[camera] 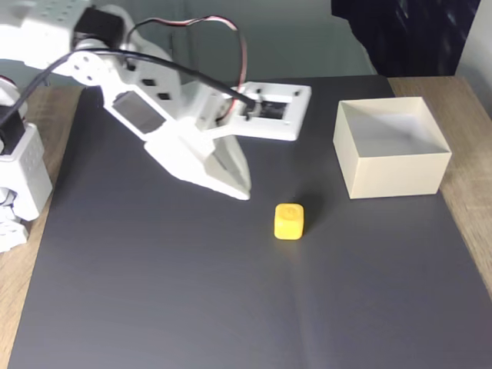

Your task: Grasp a cube block and put it in the white box.

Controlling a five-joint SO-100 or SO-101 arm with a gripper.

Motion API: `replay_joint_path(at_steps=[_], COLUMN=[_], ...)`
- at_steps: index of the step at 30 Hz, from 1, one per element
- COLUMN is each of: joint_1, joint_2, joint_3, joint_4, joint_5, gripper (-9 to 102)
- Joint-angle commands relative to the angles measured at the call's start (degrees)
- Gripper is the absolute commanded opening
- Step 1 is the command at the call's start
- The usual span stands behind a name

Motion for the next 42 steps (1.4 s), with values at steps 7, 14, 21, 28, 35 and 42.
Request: replay_joint_path(at_steps=[7, 14, 21, 28, 35, 42], joint_1=[-0.6, -0.1, 0.3, 0.9, 1.4, 1.1], joint_2=[-10.9, -15.6, -19.5, -22.9, -25.5, -27.7], joint_3=[-10.5, -11.3, -11.4, -12.9, -14.9, -15.2], joint_4=[-4.6, -8.2, -8.7, -9.2, -9.4, -9.6], joint_5=[0.4, 1.3, 2.6, 3.6, 4.5, 4.7], gripper=[6, 15, 24, 25, 25, 26])
